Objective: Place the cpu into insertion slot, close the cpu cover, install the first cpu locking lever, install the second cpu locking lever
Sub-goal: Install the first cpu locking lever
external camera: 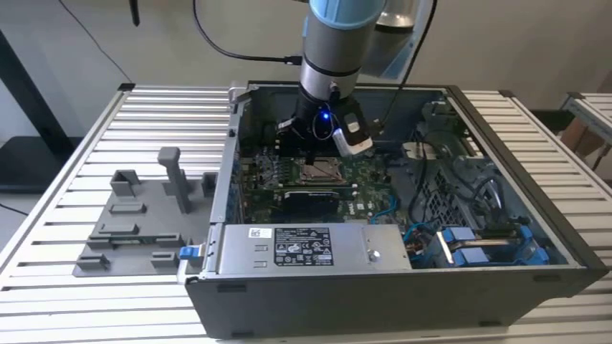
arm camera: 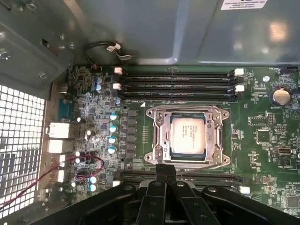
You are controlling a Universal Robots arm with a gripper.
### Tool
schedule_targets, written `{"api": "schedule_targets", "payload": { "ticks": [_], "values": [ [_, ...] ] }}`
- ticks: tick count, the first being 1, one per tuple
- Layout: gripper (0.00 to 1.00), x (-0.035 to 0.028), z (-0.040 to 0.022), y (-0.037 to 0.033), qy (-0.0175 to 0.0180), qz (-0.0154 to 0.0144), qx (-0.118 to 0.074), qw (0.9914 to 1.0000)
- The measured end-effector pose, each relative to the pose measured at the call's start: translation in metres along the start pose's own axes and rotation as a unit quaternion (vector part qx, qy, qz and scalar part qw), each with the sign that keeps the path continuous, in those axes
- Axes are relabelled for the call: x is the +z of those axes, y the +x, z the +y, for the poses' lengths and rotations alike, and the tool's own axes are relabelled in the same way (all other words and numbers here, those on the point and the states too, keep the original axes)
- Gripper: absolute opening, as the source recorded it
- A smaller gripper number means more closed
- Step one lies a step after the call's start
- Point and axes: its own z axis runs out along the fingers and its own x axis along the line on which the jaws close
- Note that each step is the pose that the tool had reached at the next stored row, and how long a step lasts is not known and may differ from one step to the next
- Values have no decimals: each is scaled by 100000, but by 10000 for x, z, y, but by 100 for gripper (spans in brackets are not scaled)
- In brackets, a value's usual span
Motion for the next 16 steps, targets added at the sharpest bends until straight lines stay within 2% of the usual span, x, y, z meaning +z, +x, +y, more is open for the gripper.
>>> {"api": "schedule_targets", "payload": {
  "ticks": [5, 16],
  "values": [
    [11, 69, -15, 86, 11, -238, -49, 100000],
    [11, 251, -50, 161, 5, -510, -106, 99999]
  ]
}}
